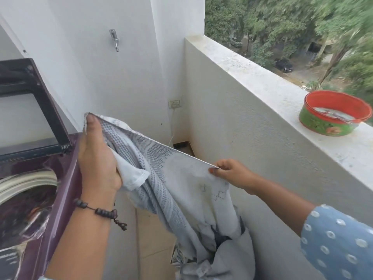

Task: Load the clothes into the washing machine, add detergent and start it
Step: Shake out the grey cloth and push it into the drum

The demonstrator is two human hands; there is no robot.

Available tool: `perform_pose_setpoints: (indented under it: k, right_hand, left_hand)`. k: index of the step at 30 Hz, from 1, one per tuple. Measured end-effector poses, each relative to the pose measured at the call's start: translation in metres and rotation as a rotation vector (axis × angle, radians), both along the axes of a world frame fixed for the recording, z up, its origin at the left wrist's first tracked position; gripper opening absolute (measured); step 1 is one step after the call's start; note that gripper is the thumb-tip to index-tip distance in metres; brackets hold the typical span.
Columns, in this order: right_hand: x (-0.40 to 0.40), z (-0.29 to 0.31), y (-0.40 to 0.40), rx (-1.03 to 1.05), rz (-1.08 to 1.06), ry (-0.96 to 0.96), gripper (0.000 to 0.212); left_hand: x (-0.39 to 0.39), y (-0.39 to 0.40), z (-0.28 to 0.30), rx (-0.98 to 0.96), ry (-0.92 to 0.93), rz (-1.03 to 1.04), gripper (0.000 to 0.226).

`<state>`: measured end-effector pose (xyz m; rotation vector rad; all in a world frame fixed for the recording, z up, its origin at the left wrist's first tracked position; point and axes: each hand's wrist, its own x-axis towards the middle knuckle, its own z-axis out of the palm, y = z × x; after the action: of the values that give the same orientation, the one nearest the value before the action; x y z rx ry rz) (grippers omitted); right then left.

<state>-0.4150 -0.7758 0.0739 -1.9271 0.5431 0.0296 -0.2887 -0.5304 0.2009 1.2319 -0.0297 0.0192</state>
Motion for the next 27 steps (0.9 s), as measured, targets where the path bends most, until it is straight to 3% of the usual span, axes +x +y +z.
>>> perform_pose_setpoints:
  k: [2,5,11,15,17,19,23,25,27]
  right_hand:
    - [-0.004,0.006,0.005,0.055,-0.115,-0.127,0.028]
    - [-0.007,0.038,0.020,0.113,-0.149,-0.335,0.026]
    - [0.003,0.110,0.069,-0.243,0.164,-0.552,0.016]
    - [0.006,0.129,0.076,-0.322,0.125,-0.639,0.006]
    - [0.005,0.127,0.070,-0.270,0.041,-0.645,0.017]
    - [0.002,0.118,0.064,-0.145,0.001,-0.621,0.023]
    - [-0.012,0.082,0.072,0.204,0.081,-0.403,0.035]
    - [-0.021,0.051,0.078,0.170,0.143,-0.182,0.035]
    - [-0.029,0.015,0.076,-0.046,0.186,0.067,0.034]
  left_hand:
    - [0.004,0.007,-0.004,-0.029,0.005,-0.085,0.047]
    - [0.004,0.006,-0.012,0.002,0.013,-0.257,0.056]
    - [-0.032,-0.031,-0.032,0.308,-0.216,-0.659,0.085]
    - [-0.040,-0.036,-0.038,0.325,-0.259,-0.873,0.072]
    - [-0.037,-0.033,-0.036,0.380,-0.288,-0.886,0.054]
    - [-0.033,-0.030,-0.031,0.425,-0.393,-0.794,0.025]
    - [-0.029,-0.027,-0.017,0.408,-0.495,-0.560,0.009]
    - [-0.026,-0.027,-0.010,0.365,-0.482,-0.438,0.020]
    - [-0.020,-0.023,0.001,0.258,-0.414,-0.347,0.023]
